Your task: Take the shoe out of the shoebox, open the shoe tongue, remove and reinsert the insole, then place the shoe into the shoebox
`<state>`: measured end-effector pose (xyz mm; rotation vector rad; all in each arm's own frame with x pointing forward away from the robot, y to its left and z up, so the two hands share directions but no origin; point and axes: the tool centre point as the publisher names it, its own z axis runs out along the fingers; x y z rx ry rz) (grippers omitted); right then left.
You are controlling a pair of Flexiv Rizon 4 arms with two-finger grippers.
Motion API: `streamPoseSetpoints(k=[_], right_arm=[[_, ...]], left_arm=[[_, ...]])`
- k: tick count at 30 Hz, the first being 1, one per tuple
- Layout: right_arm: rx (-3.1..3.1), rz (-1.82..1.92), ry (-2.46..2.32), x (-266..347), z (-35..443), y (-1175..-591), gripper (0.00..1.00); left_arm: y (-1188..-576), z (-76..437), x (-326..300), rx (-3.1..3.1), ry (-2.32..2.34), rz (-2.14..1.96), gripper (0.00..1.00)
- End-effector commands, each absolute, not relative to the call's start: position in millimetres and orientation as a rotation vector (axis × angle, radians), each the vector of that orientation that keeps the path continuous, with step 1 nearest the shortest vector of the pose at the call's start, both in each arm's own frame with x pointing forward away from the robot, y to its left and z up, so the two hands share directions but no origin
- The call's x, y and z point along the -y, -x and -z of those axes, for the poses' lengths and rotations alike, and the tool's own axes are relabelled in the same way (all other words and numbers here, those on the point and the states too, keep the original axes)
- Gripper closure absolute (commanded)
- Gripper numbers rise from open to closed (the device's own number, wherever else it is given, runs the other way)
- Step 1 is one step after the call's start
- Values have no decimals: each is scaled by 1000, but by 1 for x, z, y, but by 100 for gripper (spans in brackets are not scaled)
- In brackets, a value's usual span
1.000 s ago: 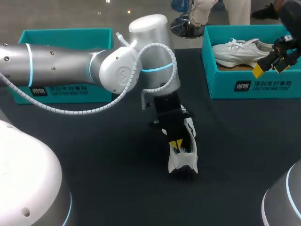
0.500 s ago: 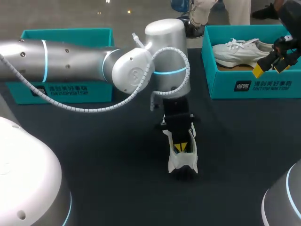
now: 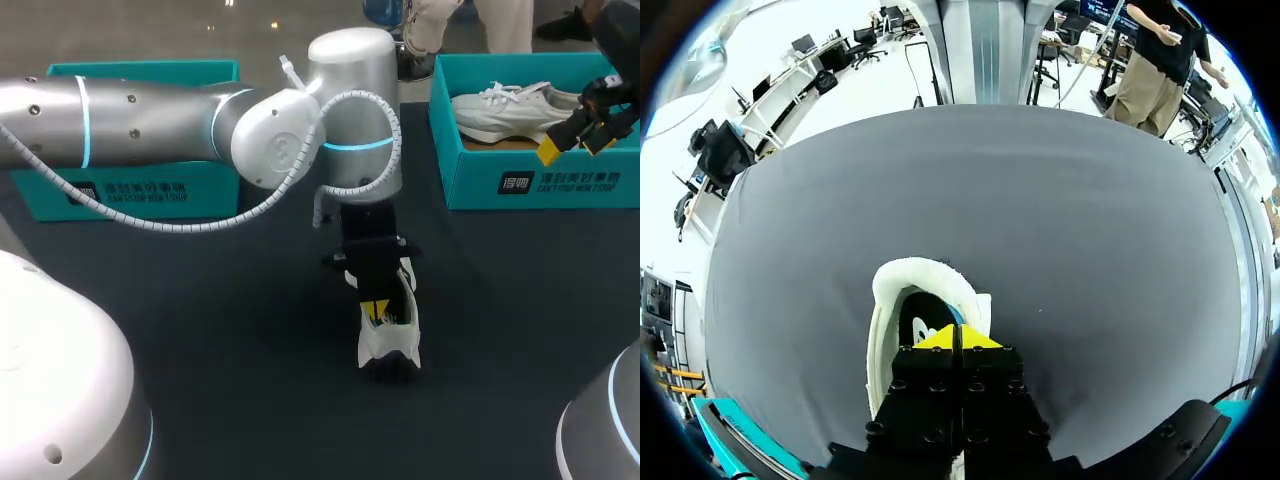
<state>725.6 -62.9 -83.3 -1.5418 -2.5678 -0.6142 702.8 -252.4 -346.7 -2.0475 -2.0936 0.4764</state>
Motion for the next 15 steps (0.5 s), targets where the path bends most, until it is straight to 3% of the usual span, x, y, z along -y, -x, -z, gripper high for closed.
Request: streamPoseSetpoints(k=[1,15], right_arm=[[2565,606,1541,62,83,-729,0],[2565,606,1541,62,83,-729,0]], left_arm=[[-703,355,256,2086,2038,-464,100],[-705,366,261,2082,2024,-433,100]])
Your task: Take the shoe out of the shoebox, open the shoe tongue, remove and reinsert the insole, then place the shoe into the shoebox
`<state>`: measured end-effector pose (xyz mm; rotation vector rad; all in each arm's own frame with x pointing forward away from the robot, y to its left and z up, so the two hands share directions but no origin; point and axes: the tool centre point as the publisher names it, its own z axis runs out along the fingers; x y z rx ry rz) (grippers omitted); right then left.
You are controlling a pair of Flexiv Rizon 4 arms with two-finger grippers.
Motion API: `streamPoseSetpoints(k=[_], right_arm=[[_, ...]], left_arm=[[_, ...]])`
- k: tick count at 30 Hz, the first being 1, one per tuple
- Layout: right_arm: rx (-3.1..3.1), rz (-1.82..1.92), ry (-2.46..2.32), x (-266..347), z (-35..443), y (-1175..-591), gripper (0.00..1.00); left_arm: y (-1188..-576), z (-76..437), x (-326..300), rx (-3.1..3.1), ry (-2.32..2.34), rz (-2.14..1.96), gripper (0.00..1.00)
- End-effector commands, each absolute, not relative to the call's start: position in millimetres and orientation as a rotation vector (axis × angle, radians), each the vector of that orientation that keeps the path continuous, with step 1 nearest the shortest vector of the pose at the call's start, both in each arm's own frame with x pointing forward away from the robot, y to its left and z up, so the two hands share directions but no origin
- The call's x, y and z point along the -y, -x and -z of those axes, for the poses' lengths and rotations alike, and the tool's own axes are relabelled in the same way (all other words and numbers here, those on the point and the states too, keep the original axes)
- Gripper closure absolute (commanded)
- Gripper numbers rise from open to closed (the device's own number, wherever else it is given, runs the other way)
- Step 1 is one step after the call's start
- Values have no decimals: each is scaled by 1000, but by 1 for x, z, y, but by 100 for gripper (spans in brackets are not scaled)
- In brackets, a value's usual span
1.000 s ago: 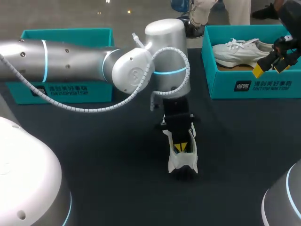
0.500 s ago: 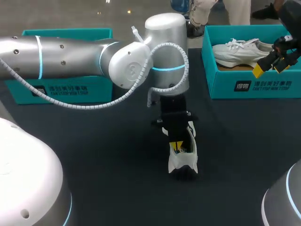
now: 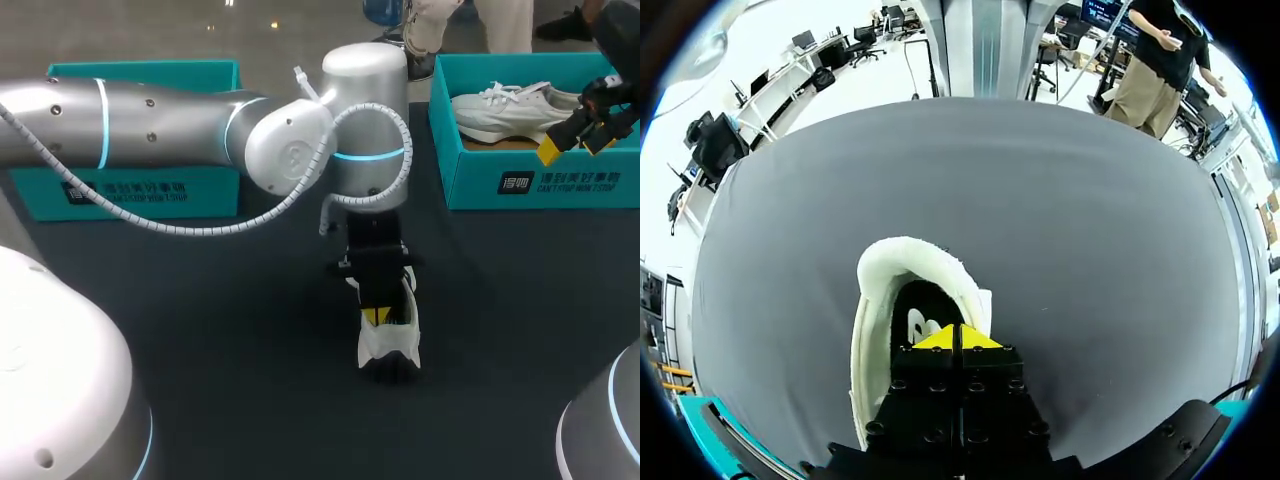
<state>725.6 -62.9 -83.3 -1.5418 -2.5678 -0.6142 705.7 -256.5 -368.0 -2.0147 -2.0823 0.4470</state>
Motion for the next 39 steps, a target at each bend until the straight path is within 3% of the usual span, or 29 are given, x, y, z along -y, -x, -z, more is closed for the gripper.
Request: streamPoseSetpoints(k=[1,27,39], right_arm=[[2565,606,1541,62,83,-729,0],[2565,606,1541,62,83,-729,0],[2565,606,1541,62,83,-729,0]], left_arm=[[-705,365,261,2081,2028,-432,100],[-705,410,275,2142,2043,-345,100],[-707,380,273,2157,2109,-317,100]])
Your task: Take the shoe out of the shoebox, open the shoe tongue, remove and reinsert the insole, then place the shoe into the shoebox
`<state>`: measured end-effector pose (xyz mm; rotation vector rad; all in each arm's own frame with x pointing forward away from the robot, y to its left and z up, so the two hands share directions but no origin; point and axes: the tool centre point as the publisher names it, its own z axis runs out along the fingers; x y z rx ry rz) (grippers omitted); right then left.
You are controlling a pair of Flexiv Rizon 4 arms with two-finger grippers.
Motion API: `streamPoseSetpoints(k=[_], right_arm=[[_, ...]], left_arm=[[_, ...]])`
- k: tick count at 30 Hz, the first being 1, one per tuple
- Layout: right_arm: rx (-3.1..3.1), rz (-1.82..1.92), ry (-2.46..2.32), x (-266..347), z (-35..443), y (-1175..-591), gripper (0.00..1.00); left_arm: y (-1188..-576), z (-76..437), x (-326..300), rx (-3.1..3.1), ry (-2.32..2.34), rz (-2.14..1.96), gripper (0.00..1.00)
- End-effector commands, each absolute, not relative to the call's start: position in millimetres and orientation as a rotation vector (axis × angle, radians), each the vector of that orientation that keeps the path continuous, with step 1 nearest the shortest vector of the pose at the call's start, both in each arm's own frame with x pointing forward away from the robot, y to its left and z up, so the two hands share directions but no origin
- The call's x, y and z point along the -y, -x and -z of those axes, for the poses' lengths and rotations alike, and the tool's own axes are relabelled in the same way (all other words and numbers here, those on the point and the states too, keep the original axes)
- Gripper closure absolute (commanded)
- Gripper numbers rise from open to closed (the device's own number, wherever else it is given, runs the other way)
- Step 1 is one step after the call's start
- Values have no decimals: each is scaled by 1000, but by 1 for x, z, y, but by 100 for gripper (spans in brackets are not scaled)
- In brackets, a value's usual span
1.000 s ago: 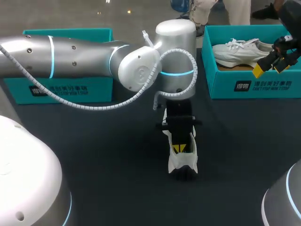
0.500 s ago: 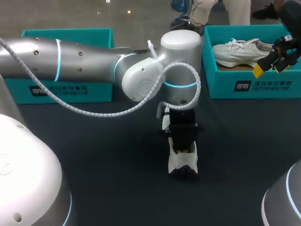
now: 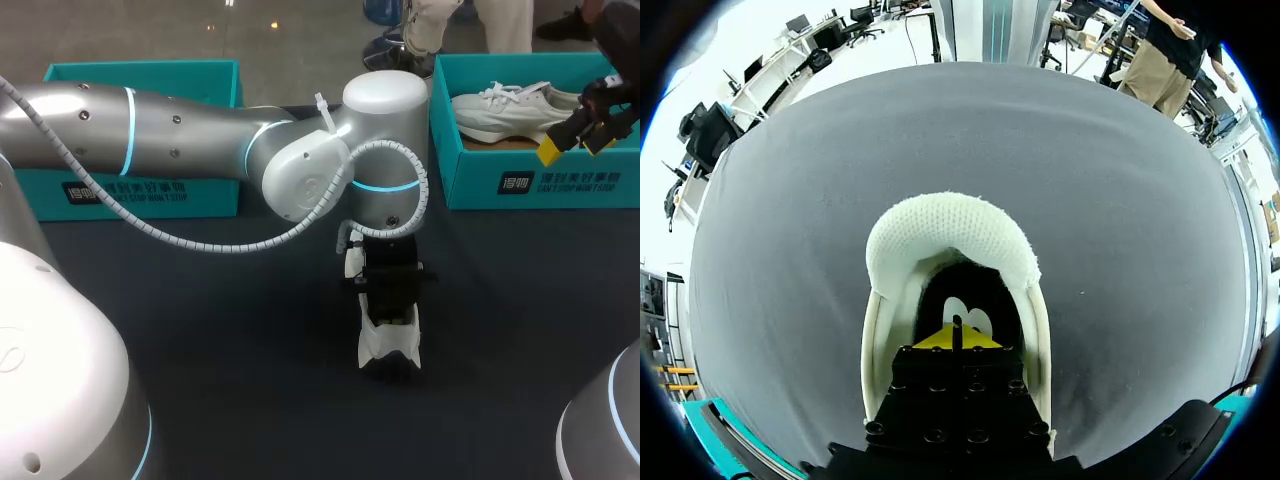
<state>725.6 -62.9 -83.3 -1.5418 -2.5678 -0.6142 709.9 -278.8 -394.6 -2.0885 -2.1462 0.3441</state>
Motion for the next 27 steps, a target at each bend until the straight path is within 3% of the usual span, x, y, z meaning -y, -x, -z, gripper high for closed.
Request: streamPoseSetpoints(k=[1,27], right_arm=[[2565,606,1541,62,83,-729,0],[2565,606,1541,62,83,-729,0]], left_arm=[[-707,377,272,2157,2112,-314,100],[-704,425,275,2187,2090,-216,100]])
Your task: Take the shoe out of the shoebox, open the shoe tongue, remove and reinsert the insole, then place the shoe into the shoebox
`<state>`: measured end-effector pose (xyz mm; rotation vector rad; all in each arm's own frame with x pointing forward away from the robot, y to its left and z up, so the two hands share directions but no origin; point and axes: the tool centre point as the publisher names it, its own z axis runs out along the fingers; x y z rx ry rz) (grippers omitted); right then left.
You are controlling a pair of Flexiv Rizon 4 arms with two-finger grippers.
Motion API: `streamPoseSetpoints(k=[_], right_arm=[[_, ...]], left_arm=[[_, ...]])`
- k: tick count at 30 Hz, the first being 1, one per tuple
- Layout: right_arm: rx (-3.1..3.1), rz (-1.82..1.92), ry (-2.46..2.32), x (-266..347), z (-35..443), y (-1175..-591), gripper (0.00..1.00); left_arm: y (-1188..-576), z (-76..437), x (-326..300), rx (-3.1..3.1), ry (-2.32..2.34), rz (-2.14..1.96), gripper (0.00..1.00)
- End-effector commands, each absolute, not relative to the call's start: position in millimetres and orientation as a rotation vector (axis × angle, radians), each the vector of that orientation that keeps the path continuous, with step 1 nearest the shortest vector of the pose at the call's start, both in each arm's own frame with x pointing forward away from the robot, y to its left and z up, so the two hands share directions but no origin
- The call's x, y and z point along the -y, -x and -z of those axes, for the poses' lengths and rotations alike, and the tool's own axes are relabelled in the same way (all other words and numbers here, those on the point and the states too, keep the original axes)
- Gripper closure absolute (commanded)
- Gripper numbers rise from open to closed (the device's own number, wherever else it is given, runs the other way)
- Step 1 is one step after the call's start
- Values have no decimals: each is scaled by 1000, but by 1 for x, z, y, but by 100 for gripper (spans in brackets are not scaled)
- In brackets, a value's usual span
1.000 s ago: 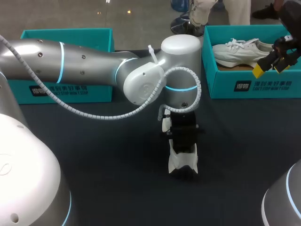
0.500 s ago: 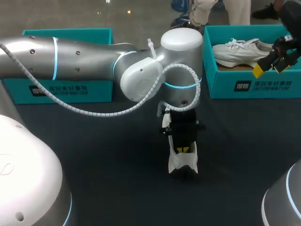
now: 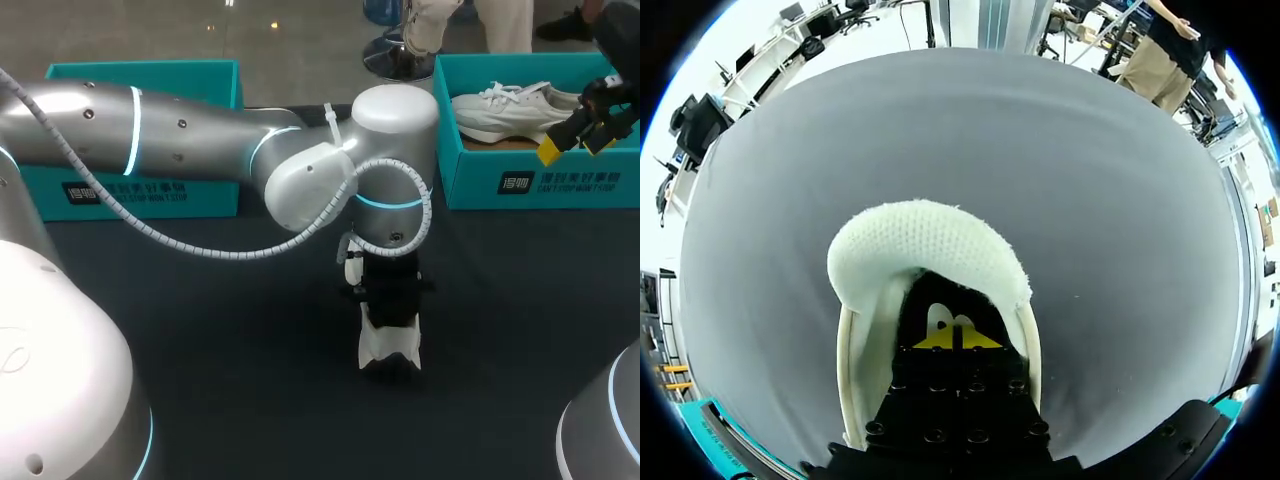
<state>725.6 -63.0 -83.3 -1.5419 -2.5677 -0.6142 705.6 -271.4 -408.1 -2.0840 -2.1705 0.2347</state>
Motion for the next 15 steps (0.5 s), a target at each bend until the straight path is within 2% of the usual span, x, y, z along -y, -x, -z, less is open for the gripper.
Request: streamPoseSetpoints(k=[1,15], right_arm=[[2565,606,1541,62,83,-729,0],[2565,606,1541,62,83,-729,0]], left_arm=[[-704,426,275,2187,2089,-216,100],[-710,401,271,2238,2146,-147,100]])
